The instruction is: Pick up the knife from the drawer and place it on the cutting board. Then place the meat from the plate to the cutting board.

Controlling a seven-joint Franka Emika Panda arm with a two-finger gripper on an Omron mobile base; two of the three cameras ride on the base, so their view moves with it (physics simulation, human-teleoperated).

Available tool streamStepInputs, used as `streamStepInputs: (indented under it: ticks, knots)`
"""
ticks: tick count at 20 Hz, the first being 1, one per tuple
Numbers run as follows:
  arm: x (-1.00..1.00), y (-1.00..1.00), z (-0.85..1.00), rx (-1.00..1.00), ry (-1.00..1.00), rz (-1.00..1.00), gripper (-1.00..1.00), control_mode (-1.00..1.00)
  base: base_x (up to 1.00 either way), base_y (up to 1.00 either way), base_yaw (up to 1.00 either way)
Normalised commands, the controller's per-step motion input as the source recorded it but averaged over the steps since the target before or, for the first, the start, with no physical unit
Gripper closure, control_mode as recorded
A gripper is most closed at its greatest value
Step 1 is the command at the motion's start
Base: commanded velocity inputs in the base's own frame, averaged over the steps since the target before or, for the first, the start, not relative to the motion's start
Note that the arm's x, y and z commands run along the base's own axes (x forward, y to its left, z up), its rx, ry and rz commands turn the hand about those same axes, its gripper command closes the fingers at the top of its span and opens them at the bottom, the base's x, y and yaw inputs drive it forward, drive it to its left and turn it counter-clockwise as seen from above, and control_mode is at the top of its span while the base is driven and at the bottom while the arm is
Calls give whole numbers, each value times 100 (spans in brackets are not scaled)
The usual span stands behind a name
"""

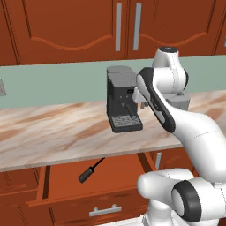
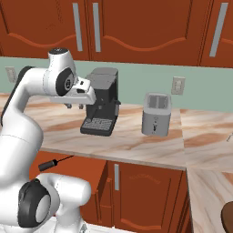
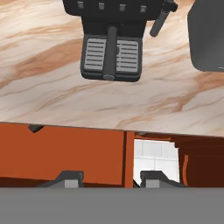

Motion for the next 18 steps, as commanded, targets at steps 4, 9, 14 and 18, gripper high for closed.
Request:
streamStepInputs:
  ticks: [4, 9, 14, 18]
  knots:
    - [-9, 0, 0, 0, -7, 0, -100, -100, 0, 0, 0]
    - [-5, 0, 0, 0, -8, 0, -100, -100, 0, 0, 0]
    - [0, 0, 0, 0, 0, 0, -100, -100, 0, 0, 0]
    - [0, 0, 0, 0, 0, 0, -100, -100, 0, 0, 0]
